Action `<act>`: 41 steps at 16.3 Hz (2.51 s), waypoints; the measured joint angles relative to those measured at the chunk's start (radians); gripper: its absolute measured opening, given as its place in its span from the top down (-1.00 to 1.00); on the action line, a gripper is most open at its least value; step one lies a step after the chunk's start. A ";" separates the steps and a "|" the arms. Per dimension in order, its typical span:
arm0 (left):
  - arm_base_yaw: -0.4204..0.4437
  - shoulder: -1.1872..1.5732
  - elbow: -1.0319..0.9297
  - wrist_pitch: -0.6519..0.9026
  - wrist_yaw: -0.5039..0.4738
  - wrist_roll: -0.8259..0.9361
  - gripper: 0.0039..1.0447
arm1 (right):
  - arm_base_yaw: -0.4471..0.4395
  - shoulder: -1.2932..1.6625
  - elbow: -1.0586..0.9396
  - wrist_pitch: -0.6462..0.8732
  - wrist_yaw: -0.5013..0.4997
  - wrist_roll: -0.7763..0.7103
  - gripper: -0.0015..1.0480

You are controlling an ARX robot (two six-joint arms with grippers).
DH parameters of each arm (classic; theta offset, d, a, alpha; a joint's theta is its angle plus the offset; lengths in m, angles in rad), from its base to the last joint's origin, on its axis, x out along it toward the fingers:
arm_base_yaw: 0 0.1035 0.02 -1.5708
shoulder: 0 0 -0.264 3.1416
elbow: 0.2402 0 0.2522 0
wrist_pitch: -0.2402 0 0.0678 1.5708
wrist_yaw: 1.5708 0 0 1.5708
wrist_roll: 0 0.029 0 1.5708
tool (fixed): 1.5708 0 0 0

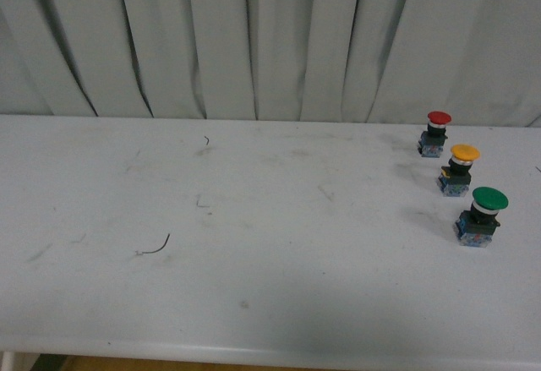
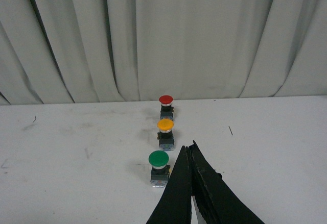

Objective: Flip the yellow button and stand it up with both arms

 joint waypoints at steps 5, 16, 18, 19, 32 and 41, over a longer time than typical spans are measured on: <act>0.000 0.000 0.000 0.000 0.000 0.000 -0.88 | 0.040 -0.069 -0.047 -0.006 0.038 0.000 0.97; 0.000 0.000 0.000 0.000 0.001 0.000 -0.88 | 0.161 -0.146 -0.099 -0.041 0.141 -0.001 0.97; 0.000 0.000 0.000 0.000 0.000 0.000 -0.88 | 0.153 -0.187 -0.117 -0.058 0.155 0.000 0.97; 0.000 0.000 0.000 0.000 0.000 0.000 -0.88 | 0.154 -0.211 -0.126 -0.072 0.154 0.000 0.97; 0.000 0.000 0.000 0.000 0.000 0.000 -0.88 | 0.154 -0.562 -0.182 -0.354 0.156 0.000 0.97; 0.000 0.000 0.000 0.000 0.000 0.000 -0.88 | 0.154 -0.562 -0.185 -0.360 0.155 -0.001 0.09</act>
